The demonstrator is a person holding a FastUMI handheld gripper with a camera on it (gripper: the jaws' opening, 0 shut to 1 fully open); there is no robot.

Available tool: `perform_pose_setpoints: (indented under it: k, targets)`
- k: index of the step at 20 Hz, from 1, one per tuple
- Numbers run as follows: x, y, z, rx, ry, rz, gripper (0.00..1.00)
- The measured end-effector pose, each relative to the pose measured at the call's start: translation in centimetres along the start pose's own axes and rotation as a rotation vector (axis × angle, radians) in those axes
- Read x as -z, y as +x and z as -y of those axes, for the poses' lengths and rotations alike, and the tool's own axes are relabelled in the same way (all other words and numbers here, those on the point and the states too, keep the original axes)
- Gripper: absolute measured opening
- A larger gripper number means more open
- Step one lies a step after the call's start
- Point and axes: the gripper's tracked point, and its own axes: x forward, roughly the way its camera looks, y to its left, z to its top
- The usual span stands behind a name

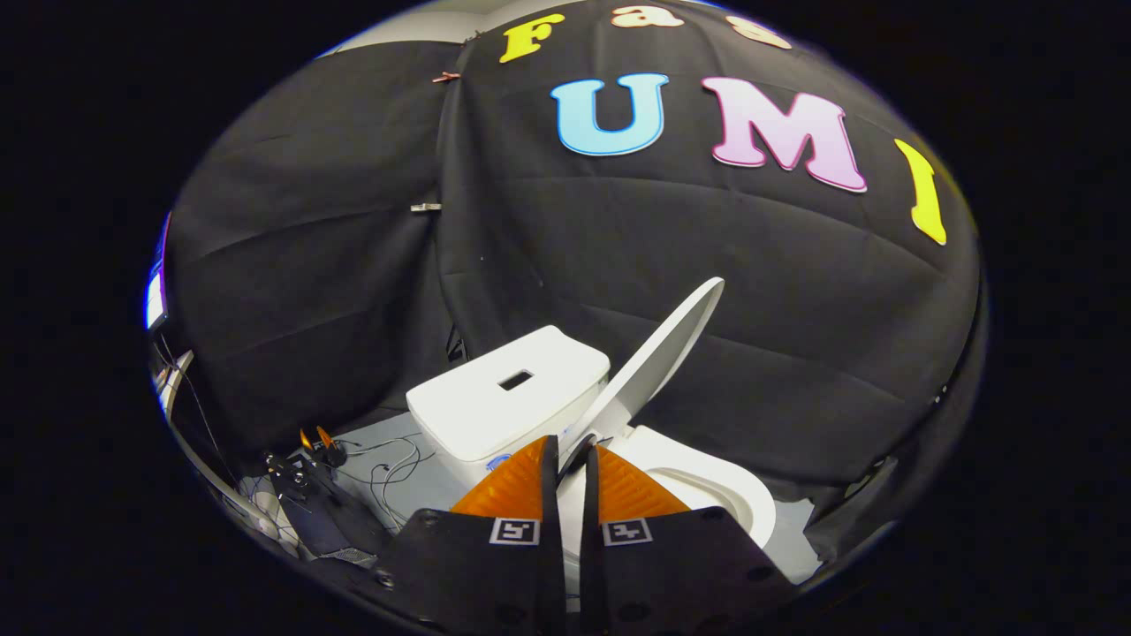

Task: Open the toilet lid.

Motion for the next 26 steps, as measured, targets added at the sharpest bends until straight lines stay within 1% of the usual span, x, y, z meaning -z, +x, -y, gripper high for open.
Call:
perform_pose_setpoints:
  k: [3,7,11,17,18,19,20,21,23,24,25,26]
  targets:
    - [-1.2,1.1,-2.2,-0.017,-0.059,0.019,0.11]
    - [-2.6,3.1,-5.1,-0.055,-0.071,0.030,0.11]
    - [-3.6,5.0,-7.9,-0.099,-0.128,0.048,0.11]
    - [-4.6,8.4,-12.3,-0.190,-0.097,0.049,0.11]
    - [-4.4,9.0,-13.3,-0.221,-0.099,0.044,0.12]
    - [-3.8,9.1,-14.5,-0.261,-0.109,0.026,0.16]
    - [-4.0,9.4,-15.0,-0.262,-0.148,0.052,0.32]
    - [-4.0,10.0,-15.2,-0.256,-0.192,0.074,0.35]
    - [-3.1,10.2,-16.0,-0.259,-0.266,0.063,0.68]
    - [-3.4,10.4,-16.3,-0.230,-0.311,0.081,0.85]
    - [-2.8,10.7,-16.6,-0.233,-0.346,0.094,1.00]
    - [-2.6,10.4,-16.6,-0.225,-0.372,0.097,1.00]
